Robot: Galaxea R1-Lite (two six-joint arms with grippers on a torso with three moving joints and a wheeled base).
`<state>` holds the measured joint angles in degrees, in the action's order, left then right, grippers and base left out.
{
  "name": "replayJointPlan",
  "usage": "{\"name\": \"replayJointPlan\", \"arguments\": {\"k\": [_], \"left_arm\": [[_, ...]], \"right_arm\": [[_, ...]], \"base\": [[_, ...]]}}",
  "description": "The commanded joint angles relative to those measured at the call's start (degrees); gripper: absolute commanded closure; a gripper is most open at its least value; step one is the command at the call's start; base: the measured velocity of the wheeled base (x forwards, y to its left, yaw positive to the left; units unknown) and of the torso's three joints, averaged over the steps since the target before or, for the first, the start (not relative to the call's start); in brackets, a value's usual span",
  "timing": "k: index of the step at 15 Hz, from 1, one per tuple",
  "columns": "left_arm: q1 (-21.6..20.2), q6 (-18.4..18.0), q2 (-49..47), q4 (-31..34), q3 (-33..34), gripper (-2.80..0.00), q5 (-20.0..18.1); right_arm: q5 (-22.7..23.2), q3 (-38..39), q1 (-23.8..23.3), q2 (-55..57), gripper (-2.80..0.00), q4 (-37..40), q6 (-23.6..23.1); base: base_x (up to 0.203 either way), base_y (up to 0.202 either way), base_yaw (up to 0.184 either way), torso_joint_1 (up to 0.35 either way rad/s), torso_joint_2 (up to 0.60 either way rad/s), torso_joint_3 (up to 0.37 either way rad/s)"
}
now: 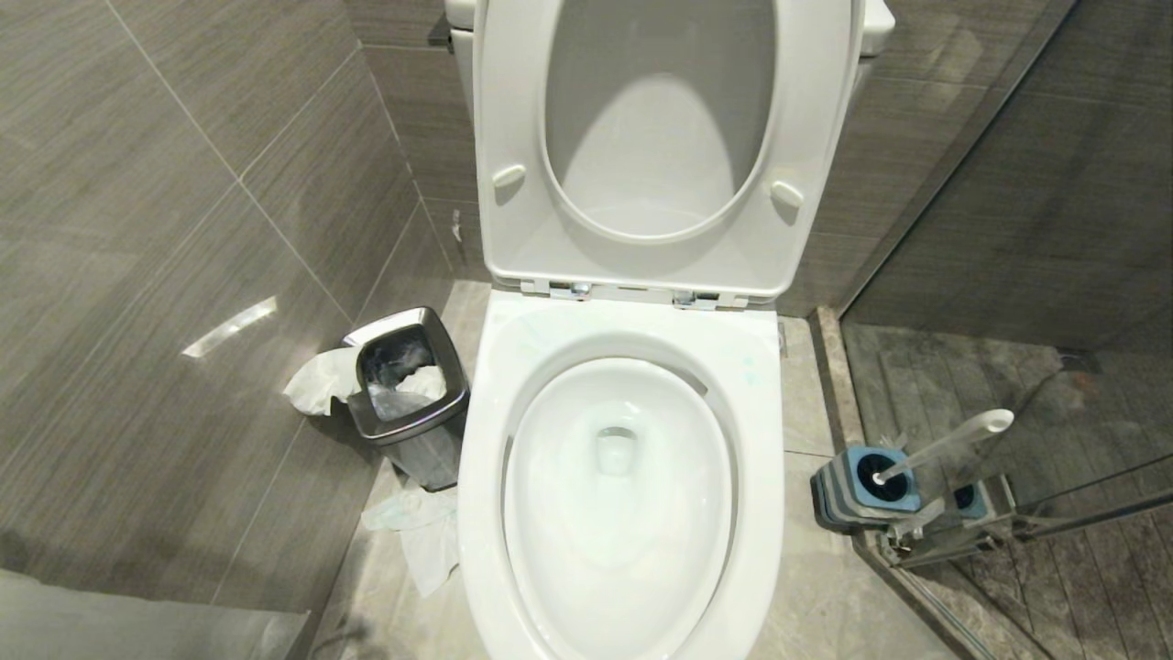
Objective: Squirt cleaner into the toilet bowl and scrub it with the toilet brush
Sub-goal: Pour in the cleaning agent
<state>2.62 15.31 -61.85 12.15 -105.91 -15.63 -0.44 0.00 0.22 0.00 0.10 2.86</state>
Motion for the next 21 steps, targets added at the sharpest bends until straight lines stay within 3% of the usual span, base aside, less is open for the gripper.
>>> {"name": "replayJointPlan", "arguments": {"k": [1,8,11,18,21], "left_arm": [[-1.10,0.12,5.49,0.10,2.63,0.00,-0.02],[-4.86,0.02,22.40,2.00,15.08,0.00,-0.93],[-5.35,-1.33,28.87,3.19,20.23,0.00,-0.98],[-6.50,-2.57,44.84,3.36,39.74,0.00,-1.22],[-4.99,-4.65,46.80,2.38,43.70,0.00,-1.08]], "right_arm": [[0.00,0.00,0.04,0.09,0.00,-0.01,0.04],[0.00,0.00,-0.03,0.09,0.00,-0.01,0.04],[0.00,0.00,-0.02,0.09,0.00,-0.01,0.04],[0.00,0.00,0.03,0.09,0.00,-0.01,0.04],[0.00,0.00,-0.01,0.09,0.00,-0.01,0.04]], "base": [[0.000,0.000,0.000,0.000,0.00,0.000],[0.000,0.000,0.000,0.000,0.00,0.000],[0.000,0.000,0.000,0.000,0.00,0.000],[0.000,0.000,0.000,0.000,0.00,0.000],[0.000,0.000,0.000,0.000,0.00,0.000]]}}
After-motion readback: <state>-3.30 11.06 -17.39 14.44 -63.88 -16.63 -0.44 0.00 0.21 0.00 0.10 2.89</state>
